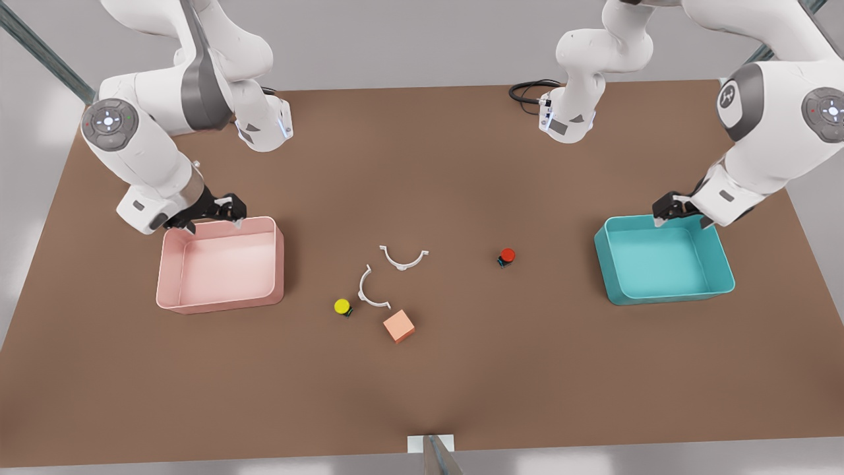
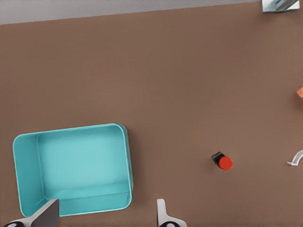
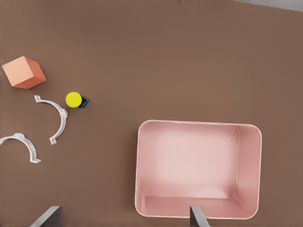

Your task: Place the red button in the blue storage box with the left arm, and place the yellow button in the pink storage box with the right arm

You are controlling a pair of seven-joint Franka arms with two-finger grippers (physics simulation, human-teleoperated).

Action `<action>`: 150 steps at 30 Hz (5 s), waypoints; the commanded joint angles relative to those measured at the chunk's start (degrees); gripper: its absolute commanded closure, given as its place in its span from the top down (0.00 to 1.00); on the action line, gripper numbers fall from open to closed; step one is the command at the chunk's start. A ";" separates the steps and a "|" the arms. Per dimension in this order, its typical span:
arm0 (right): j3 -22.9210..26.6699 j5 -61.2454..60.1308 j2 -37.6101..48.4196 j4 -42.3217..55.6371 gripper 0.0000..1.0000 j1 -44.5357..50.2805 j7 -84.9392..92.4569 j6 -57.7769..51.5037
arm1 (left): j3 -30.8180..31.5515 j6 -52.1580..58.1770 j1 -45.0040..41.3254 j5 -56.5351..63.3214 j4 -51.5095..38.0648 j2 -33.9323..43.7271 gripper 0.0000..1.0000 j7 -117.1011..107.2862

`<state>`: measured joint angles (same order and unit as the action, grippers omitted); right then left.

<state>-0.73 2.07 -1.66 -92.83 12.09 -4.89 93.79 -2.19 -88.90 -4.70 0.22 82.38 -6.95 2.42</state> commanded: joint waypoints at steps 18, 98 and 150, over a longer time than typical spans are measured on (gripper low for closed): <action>-8.50 0.13 -28.05 10.74 1.00 -0.05 -7.14 7.81 | 0.08 -43.90 -26.23 -2.95 29.24 -10.80 1.00 -20.08; -7.97 0.75 -45.81 9.34 0.73 5.93 -45.91 32.77 | -0.36 -2.86 1.19 -0.14 -2.22 -3.24 1.00 4.79; -18.41 4.09 -11.88 12.31 1.00 -20.94 0.59 3.70 | -0.45 -0.93 0.75 -0.31 -2.31 -3.24 1.00 4.97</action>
<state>-23.69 6.31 -13.64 -83.18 -13.81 -25.11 105.16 -2.63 -89.82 -3.92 -0.07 80.12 -10.26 7.67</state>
